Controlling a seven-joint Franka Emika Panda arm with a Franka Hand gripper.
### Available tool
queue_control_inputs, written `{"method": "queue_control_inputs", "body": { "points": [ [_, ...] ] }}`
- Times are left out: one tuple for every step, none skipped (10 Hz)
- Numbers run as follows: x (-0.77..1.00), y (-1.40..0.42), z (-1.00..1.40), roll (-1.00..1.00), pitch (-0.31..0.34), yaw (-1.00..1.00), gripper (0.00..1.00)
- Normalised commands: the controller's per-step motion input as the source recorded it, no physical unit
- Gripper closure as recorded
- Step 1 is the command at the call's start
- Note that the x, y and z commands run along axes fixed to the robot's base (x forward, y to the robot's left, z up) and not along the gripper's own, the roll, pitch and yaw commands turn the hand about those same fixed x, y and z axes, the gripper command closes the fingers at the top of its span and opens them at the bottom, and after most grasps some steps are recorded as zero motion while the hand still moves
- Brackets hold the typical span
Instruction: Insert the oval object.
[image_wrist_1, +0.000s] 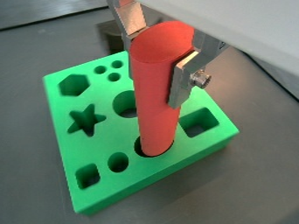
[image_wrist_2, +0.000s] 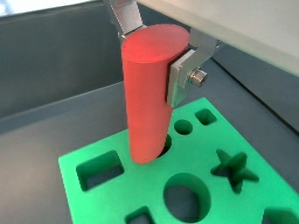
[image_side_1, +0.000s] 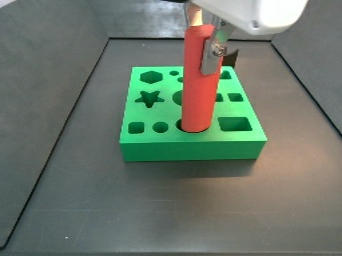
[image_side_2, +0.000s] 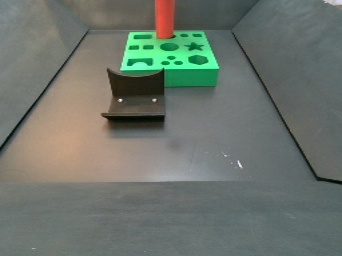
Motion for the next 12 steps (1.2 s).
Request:
{"method": "queue_control_inputs", "body": {
  "points": [
    [0.00, 0.00, -0.03, 0.00, 0.000, -1.00, 1.00],
    [0.00, 0.00, -0.04, 0.00, 0.000, -0.99, 1.00],
    [0.05, 0.00, -0.04, 0.01, 0.000, -0.91, 1.00],
    [0.09, 0.00, -0.02, 0.06, 0.034, -0.82, 1.00],
    [0.02, 0.02, -0.04, 0.11, 0.053, -0.71, 1.00],
    [0.00, 0.00, -0.12, 0.09, 0.027, -0.49, 1.00],
    [-0.17, 0.05, -0.11, 0.05, 0.000, -0.19, 1.00],
    [-0.20, 0.12, -0.13, 0.05, 0.000, -0.16, 1.00],
    [-0.37, 0.13, -0.24, 0.07, 0.000, -0.13, 1.00],
    [-0.32, 0.09, -0.22, 0.01, -0.010, 0.00, 1.00],
    [-0.06, 0.00, -0.19, 0.00, -0.001, 0.03, 1.00],
    [0.00, 0.00, -0.25, 0.00, 0.000, 0.00, 1.00]
  ]
}}
